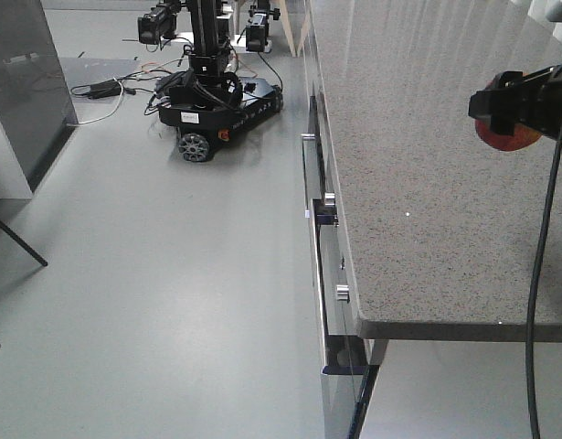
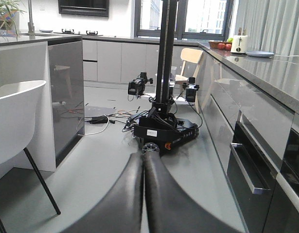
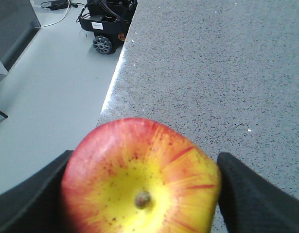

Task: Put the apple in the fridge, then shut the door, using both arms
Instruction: 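Turn the base away from the counter holding the apple in the right gripper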

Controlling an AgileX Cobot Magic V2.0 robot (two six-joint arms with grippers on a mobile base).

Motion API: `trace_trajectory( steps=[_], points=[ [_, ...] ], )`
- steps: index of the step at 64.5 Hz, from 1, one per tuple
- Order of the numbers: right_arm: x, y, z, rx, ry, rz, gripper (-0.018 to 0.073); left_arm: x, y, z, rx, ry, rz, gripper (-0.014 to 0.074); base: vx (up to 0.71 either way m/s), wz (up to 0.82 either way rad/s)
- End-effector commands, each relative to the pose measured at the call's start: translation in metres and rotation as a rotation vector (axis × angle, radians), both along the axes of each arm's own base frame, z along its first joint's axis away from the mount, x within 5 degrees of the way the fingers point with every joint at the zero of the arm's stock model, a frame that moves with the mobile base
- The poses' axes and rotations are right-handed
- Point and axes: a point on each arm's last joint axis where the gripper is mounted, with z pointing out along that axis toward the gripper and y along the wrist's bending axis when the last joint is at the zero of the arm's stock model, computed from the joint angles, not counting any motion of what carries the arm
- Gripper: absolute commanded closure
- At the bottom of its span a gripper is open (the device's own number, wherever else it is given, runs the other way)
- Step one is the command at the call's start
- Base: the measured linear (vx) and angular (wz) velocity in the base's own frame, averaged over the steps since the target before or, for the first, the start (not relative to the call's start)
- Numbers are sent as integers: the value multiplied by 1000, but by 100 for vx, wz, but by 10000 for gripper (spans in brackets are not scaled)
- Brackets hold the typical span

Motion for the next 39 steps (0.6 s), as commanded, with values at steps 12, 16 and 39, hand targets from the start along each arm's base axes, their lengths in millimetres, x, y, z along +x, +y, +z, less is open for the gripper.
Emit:
trace_trajectory(
  steps=[12, 16, 39],
  points=[
    [-6, -1, 27, 5, -135, -14, 564, 0, -1, -2, -3, -59, -18, 602, 0, 0],
    [-6, -1, 27, 5, -135, -14, 564, 0, -1, -2, -3, -59, -18, 602, 0, 0],
    [-6, -1, 27, 5, -135, -14, 564, 0, -1, -2, -3, -59, -18, 602, -2, 8]
  ],
)
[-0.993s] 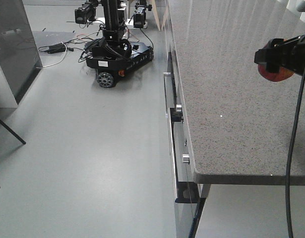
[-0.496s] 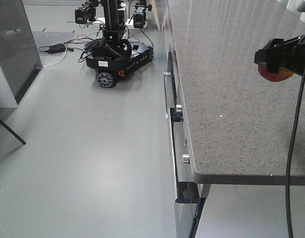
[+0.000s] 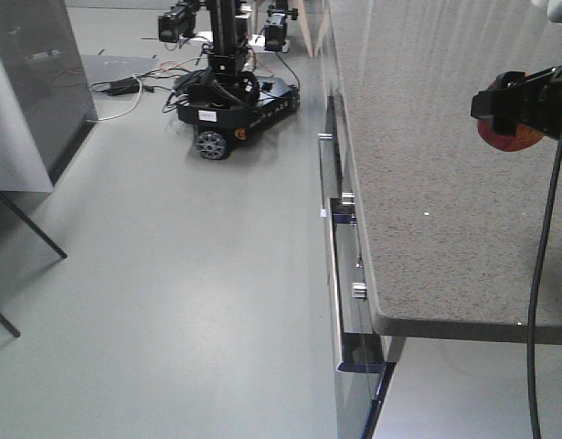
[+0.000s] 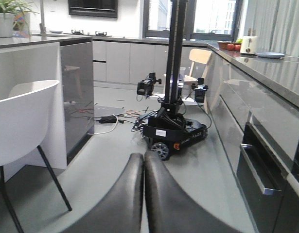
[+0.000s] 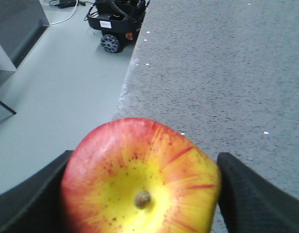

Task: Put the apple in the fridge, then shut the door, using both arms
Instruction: 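Turn the base away from the counter holding the apple in the right gripper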

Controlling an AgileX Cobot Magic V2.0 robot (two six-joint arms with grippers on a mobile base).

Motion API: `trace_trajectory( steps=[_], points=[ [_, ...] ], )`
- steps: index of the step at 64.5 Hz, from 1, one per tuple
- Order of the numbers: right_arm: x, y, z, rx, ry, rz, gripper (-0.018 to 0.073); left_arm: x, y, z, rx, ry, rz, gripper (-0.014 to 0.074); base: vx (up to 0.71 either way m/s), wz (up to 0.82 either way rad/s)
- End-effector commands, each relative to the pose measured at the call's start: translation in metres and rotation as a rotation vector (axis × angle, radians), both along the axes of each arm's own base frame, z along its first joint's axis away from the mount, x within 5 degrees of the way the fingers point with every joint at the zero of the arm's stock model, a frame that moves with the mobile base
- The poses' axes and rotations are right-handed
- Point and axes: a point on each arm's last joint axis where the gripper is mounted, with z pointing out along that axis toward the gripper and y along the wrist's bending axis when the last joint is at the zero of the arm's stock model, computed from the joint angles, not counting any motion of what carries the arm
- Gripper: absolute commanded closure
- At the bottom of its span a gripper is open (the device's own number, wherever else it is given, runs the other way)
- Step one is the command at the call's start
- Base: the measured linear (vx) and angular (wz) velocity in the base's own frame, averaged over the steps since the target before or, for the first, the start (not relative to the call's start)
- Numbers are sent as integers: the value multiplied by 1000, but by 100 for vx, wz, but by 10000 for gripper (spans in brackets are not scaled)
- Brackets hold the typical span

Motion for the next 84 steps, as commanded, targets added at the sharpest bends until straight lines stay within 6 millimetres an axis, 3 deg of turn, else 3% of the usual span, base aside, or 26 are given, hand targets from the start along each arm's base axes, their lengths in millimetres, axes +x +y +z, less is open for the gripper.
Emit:
trace_trajectory(
  steps=[1, 84],
  points=[
    [-6, -1, 27, 5, -137, -15, 564, 0, -1, -2, -3, -59, -18, 602, -5, 20],
    [-6, -1, 27, 8, -135, -15, 564, 0, -1, -2, -3, -59, -18, 602, -5, 44]
  ],
)
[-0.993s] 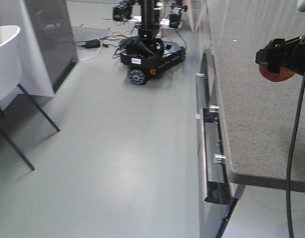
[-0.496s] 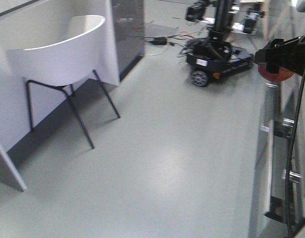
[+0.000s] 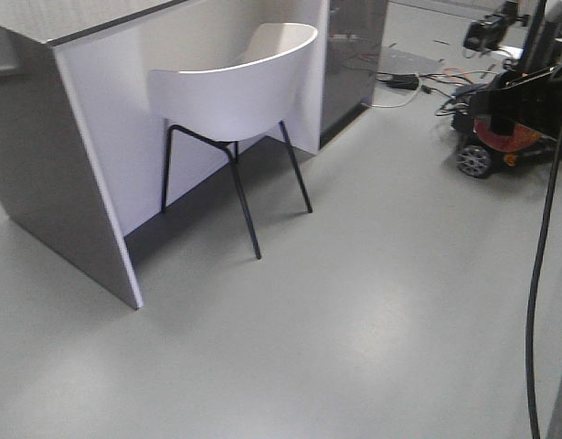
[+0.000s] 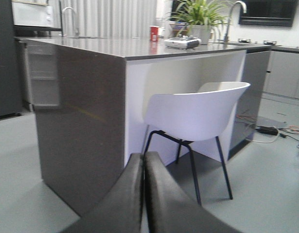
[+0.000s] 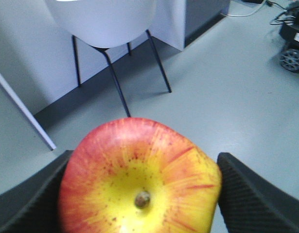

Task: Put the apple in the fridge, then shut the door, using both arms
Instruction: 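Turn the base away from the counter holding the apple in the right gripper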

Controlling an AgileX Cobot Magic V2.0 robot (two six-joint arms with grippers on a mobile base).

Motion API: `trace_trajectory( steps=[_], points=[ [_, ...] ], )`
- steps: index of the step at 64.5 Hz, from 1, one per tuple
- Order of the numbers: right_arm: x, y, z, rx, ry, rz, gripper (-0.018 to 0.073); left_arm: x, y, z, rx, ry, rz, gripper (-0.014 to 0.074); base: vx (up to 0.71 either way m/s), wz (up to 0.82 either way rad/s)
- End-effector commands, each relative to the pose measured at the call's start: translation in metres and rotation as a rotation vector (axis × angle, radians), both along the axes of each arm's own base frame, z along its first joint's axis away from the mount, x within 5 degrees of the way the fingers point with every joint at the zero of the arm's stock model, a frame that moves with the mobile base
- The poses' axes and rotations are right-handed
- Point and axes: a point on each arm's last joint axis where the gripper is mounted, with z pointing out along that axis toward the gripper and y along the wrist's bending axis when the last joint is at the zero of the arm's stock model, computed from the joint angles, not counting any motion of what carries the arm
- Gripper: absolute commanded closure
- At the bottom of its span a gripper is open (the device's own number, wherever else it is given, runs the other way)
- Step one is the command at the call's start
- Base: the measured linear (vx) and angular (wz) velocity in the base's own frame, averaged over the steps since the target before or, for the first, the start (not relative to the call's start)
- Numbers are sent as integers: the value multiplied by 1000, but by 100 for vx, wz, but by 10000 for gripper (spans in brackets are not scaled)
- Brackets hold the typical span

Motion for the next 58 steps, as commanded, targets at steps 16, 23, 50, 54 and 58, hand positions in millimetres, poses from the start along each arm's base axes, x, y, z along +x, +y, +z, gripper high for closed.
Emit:
trace_trajectory(
  steps=[16, 23, 50, 54, 58],
  points=[
    [-6, -1, 27, 5, -135, -15, 564, 0, -1, -2, -3, -59, -18, 602, -4, 33],
    [-6, -1, 27, 5, -135, -15, 564, 0, -1, -2, -3, -59, -18, 602, -3, 35],
    [-6, -1, 27, 5, -135, -15, 564, 0, -1, -2, -3, -59, -18, 602, -1, 39],
    [-6, -1, 27, 5, -135, -15, 564, 0, -1, -2, -3, -59, -18, 602, -1, 42],
    [-6, -1, 27, 5, -135, -15, 564, 0, -1, -2, -3, -59, -18, 602, -1, 42]
  ],
)
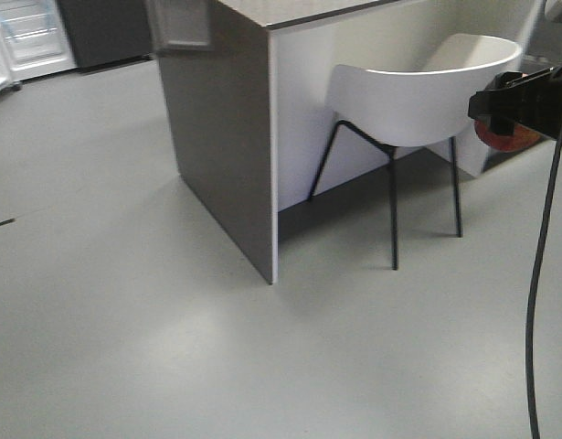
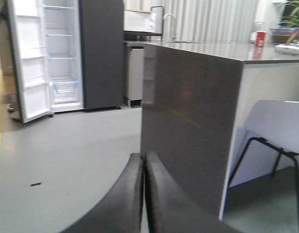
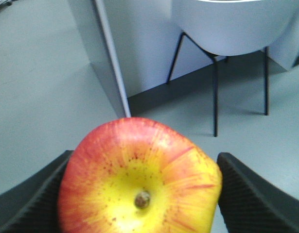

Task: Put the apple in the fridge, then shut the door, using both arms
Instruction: 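Turn the base away from the counter holding the apple in the right gripper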

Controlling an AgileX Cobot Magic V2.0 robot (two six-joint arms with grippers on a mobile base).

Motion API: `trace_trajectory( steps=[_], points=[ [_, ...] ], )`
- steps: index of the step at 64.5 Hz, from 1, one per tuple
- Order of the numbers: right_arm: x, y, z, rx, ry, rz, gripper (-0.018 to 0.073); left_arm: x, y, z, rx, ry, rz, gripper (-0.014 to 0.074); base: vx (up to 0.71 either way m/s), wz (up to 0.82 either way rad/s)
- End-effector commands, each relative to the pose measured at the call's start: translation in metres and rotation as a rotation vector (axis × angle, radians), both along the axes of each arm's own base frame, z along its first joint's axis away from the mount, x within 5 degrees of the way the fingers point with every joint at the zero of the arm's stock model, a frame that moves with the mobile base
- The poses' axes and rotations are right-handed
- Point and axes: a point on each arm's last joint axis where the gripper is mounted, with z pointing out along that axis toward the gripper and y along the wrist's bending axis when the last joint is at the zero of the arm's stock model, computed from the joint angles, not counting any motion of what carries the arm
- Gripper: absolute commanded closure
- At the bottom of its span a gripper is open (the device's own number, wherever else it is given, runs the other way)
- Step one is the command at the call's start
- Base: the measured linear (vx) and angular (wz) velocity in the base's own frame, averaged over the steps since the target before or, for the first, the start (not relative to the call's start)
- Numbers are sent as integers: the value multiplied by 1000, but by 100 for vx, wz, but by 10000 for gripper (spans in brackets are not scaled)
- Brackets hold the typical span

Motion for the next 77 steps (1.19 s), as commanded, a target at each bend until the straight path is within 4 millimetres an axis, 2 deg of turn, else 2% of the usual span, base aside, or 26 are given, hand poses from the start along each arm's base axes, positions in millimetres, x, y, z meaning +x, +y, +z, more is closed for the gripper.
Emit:
trace_trajectory(
  steps=[1, 77],
  points=[
    [-6, -1, 27, 5, -137, -15, 564, 0, -1, -2, -3, -59, -18, 602, 0, 41],
    [-6, -1, 27, 5, -134, -14, 564, 0, -1, -2, -3, -59, -18, 602, 5, 37]
  ],
)
